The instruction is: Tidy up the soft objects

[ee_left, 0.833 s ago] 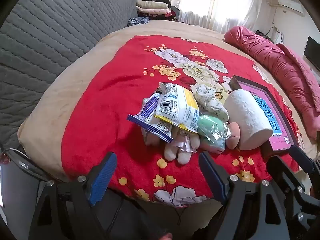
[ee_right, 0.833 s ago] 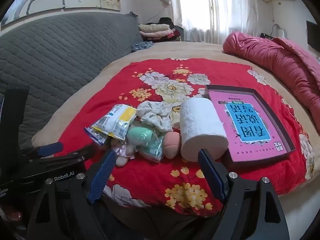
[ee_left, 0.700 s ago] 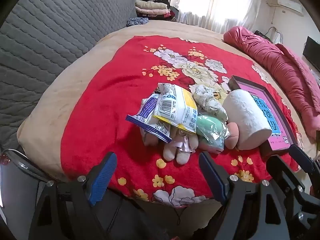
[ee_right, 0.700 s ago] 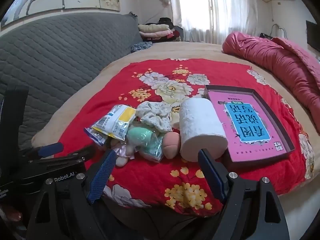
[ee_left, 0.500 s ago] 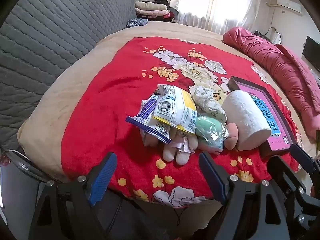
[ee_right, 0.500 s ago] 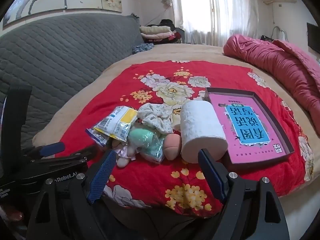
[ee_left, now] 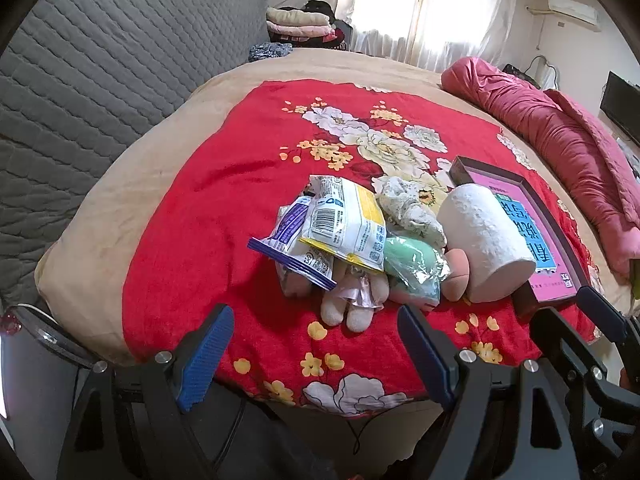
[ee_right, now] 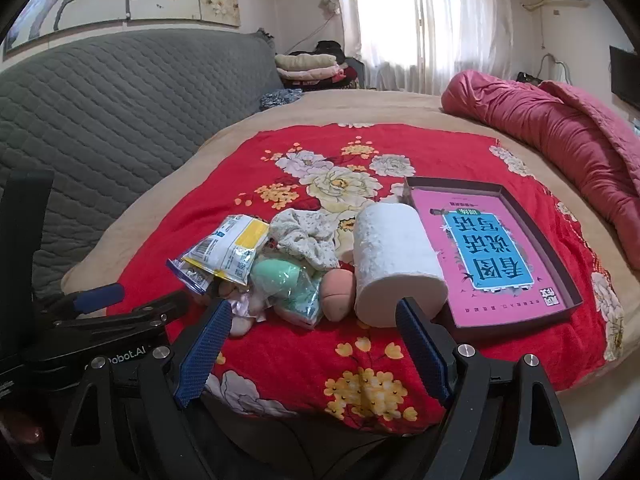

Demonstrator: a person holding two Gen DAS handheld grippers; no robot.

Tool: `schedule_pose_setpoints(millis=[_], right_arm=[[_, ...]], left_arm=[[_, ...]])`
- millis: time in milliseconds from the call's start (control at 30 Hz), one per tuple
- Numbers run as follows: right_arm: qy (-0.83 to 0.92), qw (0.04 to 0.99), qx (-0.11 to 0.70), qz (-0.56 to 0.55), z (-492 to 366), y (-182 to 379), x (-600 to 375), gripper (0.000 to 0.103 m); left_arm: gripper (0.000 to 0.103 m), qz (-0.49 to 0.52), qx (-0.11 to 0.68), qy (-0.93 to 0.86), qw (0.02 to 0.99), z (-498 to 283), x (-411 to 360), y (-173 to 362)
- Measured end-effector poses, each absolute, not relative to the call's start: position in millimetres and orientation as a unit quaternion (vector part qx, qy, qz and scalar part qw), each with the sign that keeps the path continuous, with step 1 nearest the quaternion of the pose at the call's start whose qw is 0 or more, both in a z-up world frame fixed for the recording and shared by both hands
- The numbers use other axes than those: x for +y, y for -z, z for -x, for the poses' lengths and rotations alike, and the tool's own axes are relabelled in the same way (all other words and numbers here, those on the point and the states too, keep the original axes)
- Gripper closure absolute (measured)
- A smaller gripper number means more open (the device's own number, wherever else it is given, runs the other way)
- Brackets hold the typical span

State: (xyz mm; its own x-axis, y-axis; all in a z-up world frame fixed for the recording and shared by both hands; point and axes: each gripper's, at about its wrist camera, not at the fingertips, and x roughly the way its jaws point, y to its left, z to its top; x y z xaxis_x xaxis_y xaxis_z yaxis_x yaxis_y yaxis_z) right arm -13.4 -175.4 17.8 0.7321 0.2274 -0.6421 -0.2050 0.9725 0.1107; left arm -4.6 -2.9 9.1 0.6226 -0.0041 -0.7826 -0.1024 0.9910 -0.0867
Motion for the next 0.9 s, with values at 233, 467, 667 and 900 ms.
schedule_pose_setpoints(millis=[233, 467, 667, 900], right_arm=[[-0.117, 0.931, 0.347, -0.017, 13.7, -18.6, -175.8, 0.018], [-0.118, 0.930, 0.347, -0.016, 14.0, -18.2, -175.8, 0.018], [-0.119, 0.930, 0.346, -0.017, 13.8, -18.0, -175.7, 0.018], [-0.120, 0.930, 0.346, -0.016, 13.5, -17.6, -175.3, 0.018]], left_arm=[[0.020, 0.061, 0.431, -0.026, 0.900, 5.4, -3.9, -10.3], [0.020, 0.059, 0.431, -0.023, 0.900, 6.1, -6.4, -10.7], [0.020, 0.059, 0.430, -0.022, 0.901, 6.5, -6.6, -10.3], [0.020, 0.058, 0.429, -0.021, 0.901, 6.5, -7.1, -10.9]])
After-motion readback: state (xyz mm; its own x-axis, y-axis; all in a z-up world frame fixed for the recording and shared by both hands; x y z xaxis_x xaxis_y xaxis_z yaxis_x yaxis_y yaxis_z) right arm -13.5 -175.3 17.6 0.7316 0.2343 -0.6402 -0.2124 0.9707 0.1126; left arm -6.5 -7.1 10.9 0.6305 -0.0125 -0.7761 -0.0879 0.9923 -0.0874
